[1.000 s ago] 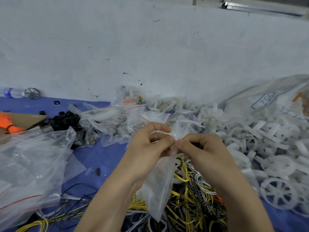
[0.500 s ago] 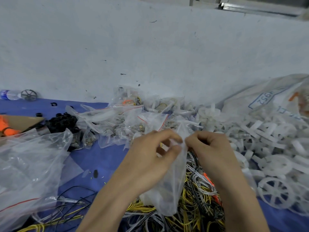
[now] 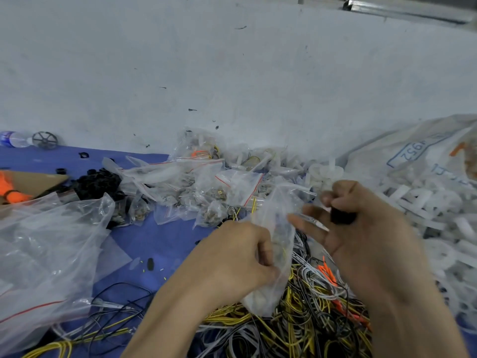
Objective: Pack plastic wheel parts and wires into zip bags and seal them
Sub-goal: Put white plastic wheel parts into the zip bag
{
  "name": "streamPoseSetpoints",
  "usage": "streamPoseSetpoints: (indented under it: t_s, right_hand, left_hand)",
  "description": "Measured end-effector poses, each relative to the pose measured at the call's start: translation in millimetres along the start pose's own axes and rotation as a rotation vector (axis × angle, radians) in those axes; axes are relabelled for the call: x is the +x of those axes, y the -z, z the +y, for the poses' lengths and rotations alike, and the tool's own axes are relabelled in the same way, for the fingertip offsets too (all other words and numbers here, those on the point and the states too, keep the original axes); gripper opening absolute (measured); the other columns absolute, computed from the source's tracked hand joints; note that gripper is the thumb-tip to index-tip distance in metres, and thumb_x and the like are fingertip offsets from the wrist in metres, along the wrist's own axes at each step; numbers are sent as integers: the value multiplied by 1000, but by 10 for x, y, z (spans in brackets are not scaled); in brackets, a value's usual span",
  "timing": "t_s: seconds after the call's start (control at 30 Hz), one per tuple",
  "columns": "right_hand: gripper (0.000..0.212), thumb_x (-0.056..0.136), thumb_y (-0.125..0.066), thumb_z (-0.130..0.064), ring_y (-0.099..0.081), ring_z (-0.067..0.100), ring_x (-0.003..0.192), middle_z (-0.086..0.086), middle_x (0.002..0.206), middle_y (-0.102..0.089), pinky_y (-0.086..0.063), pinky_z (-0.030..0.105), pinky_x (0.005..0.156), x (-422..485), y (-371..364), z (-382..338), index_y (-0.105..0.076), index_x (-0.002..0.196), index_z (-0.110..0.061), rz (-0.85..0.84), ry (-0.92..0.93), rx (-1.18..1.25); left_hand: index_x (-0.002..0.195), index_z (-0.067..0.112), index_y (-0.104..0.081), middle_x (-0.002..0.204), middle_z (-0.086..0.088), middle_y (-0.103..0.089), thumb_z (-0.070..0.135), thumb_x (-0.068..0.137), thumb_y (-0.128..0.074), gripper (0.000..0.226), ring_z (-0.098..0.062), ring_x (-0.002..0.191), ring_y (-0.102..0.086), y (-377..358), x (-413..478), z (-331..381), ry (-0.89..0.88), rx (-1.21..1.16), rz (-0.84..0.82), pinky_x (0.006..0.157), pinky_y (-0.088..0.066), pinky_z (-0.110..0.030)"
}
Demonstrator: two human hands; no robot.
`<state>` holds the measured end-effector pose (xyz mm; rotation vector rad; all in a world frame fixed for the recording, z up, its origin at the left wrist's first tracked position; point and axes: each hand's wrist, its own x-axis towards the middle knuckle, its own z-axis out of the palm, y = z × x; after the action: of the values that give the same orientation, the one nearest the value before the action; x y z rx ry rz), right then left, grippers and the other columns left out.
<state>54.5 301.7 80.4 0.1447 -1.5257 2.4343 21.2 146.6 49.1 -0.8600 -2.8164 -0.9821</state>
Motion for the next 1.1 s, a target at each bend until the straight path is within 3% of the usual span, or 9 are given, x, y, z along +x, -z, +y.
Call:
streamPoseSetpoints:
  t_s: [0.1, 0.23, 0.33, 0.43, 0.6, 0.67, 0.77, 0.9, 1.1]
  right_hand:
    - [24, 62, -45, 8, -56, 16, 62, 0, 60, -46, -55, 35, 62, -80, -193, 65, -46, 62, -16, -117, -77, 52]
    - [25, 84, -45, 5, -44, 8, 62, -8, 61, -46, -43, 27, 66, -32, -282, 236, -44, 72, -17, 66, 17, -592]
    - [4, 88, -59, -20, -48, 1, 75, -8, 92, -54, -36, 9, 62, -3, -198, 312, -55, 86, -21, -120, 48, -1107]
    - [7, 84, -61, -26, -52, -10, 92, -21, 105, -58, -35, -3, 77, -53, -199, 241, -67, 86, -29, -162, 176, -1154]
    - [22, 83, -56, -16, -69, 22, 70, 8, 70, -71, -57, 27, 66, 250, -245, 131, -69, 65, -12, 91, 336, -484]
    - [22, 87, -57, -10, -67, 26, 79, 11, 76, -70, -56, 32, 76, 667, -307, 430, -69, 69, -13, 97, 195, -773]
    - [21, 89, -57, -13, -55, 26, 108, 12, 117, -61, -42, 26, 85, 1188, -512, 1022, -63, 108, -10, -177, 37, -1472]
    - [58, 86, -63, -26, -32, 36, 130, 13, 146, -24, -39, 43, 101, 1431, -567, 1774, -37, 137, -18, -441, -112, -1826]
    - [36, 91, -44, -3, -42, 34, 126, 16, 133, -49, -40, 44, 99, 1430, -481, 2070, -49, 127, -10, -262, -54, -2023]
  left_hand:
    - [63, 24, -49, 60, 9, -51, 48, 60, -75, 35, -6, 55, -48, 2, -10, 13, -20, 76, 61, 50, -39, -26]
    - [57, 23, -49, 53, 11, -51, 58, 47, -77, 46, -4, 46, -42, 122, -30, -20, 6, -56, 104, 42, -31, -18]
    - [53, 21, -50, 49, 16, -50, 57, 41, -73, 45, -2, 43, -40, 193, -45, -49, 3, -160, 149, 42, -30, -13]
    - [52, 21, -48, 48, 19, -50, 57, 47, -73, 44, -1, 42, -40, 239, -69, -58, 16, -172, 120, 41, -30, -13]
    - [50, 16, -44, 38, 11, -43, 38, 75, -69, 42, -4, 37, -40, 578, -157, -391, 188, -179, 493, 41, -30, -18]
    - [51, 15, -39, 40, 6, -41, 18, 78, -66, 38, -11, 37, -37, 707, -213, -561, 230, -187, 681, 40, -27, -23]
    - [58, 17, -38, 47, 3, -37, 4, 74, -61, 31, -17, 46, -33, 790, -260, -670, 246, -192, 871, 48, -27, -31]
    - [64, 21, -46, 44, 6, -44, 4, 75, -58, 24, -17, 44, -34, 752, -227, -765, 273, -236, 865, 48, -30, -29]
    - [61, 20, -47, 48, 10, -49, 3, 74, -58, 24, -12, 42, -41, 711, -189, -723, 300, -286, 717, 49, -39, -36]
